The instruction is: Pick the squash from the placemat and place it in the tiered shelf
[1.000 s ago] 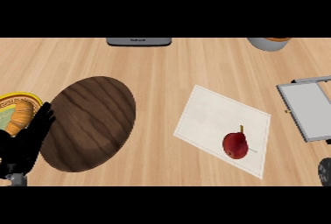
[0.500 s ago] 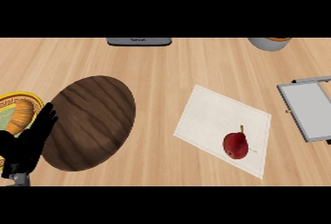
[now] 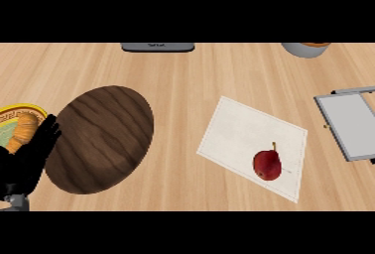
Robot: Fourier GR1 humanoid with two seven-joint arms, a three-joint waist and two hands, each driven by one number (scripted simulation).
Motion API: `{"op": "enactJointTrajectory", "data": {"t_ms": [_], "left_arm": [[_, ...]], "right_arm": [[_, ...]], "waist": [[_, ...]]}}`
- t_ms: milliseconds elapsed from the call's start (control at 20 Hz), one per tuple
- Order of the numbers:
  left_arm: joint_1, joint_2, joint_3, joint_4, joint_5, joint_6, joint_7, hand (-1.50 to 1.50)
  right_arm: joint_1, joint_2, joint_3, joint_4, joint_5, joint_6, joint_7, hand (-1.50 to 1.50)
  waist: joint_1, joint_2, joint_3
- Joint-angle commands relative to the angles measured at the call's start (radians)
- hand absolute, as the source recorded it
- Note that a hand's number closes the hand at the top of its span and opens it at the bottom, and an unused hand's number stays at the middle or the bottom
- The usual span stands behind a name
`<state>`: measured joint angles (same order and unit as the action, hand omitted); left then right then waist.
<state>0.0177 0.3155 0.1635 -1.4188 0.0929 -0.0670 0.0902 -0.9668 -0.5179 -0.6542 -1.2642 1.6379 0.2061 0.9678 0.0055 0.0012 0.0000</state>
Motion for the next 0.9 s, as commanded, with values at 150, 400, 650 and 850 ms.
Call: {"op": "enactJointTrajectory", "data": {"t_ms": [150,400,650,850], "left_arm": [[0.014,-0.013,0.004,-0.024,-0.007,0.004,0.013,0.0],[-0.015,0.025,0.042,0.034,0.016,-0.051,-0.021,0.0],[-0.034,-0.045,-0.006,0.032,-0.038,0.008,-0.021,0.0],[0.037,-0.048,-0.013,-0.066,-0.042,0.014,0.017,0.0]], "right_arm": [[0.057,-0.055,-0.07,0.084,-0.034,-0.176,0.078,-1.5],[0.131,-0.059,-0.034,0.06,-0.075,-0.092,0.033,-1.5],[0.146,-0.061,-0.033,0.065,-0.138,-0.254,0.013,-1.5],[0.143,-0.005,-0.047,-0.05,-0.199,-0.291,0.059,-1.5]], "waist": [[0.004,0.001,0.0],[-0.002,-0.001,0.0],[-0.001,0.001,0.0],[0.005,-0.003,0.0]]}}
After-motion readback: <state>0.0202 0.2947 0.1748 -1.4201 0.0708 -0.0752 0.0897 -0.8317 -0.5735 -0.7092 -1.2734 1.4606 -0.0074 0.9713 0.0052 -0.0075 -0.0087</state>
